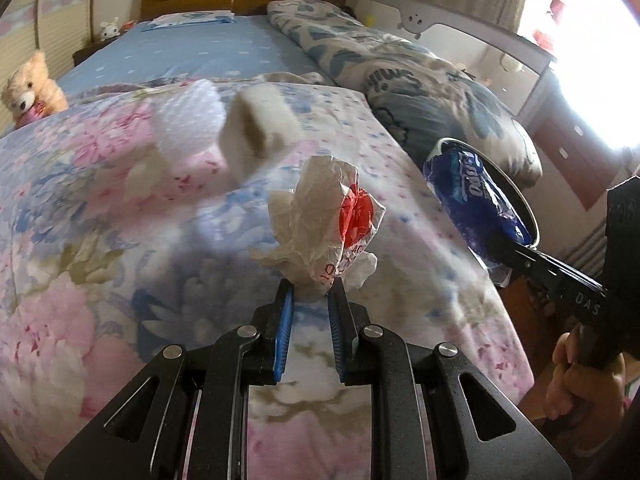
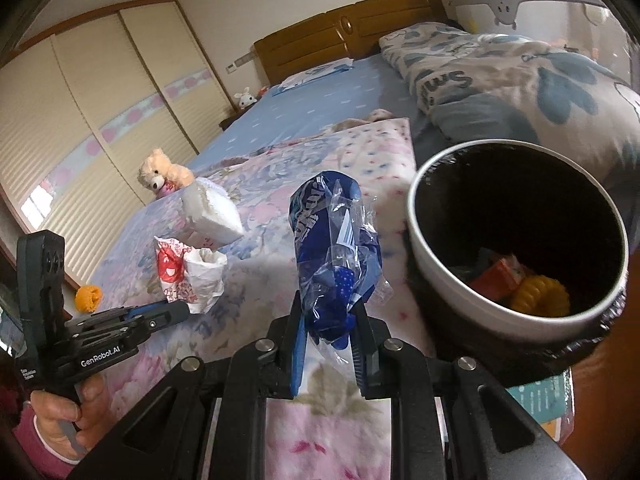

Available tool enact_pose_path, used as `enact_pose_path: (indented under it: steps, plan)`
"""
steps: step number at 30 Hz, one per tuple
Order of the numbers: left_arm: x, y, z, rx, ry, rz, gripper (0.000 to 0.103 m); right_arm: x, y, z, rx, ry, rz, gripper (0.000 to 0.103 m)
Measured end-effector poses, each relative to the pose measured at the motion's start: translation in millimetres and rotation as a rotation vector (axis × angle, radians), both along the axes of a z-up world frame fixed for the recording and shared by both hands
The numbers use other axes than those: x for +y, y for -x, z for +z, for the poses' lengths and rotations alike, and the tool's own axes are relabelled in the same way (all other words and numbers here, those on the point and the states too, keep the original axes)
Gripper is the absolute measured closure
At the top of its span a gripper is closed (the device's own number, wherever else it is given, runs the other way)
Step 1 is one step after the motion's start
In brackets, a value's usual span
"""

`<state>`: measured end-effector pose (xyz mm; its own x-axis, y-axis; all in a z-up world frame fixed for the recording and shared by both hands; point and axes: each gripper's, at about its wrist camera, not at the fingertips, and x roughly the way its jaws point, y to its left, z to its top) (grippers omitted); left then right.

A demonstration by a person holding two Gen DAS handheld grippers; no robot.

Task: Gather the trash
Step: 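Carry both items over the black bin and open both tools to drop them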

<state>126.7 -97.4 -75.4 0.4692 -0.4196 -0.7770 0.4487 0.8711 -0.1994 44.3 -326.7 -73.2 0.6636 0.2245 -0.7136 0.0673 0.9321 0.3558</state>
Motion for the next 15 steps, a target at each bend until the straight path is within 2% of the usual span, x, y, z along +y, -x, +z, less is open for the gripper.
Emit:
enact_pose_path:
  steps: [15]
  plan:
    - [-45.4,5.9,8.5,-0.009,-0.018,-0.086,0.087,-31.0,26.4,11.5,-0.022,0.0,-0.071,0.084]
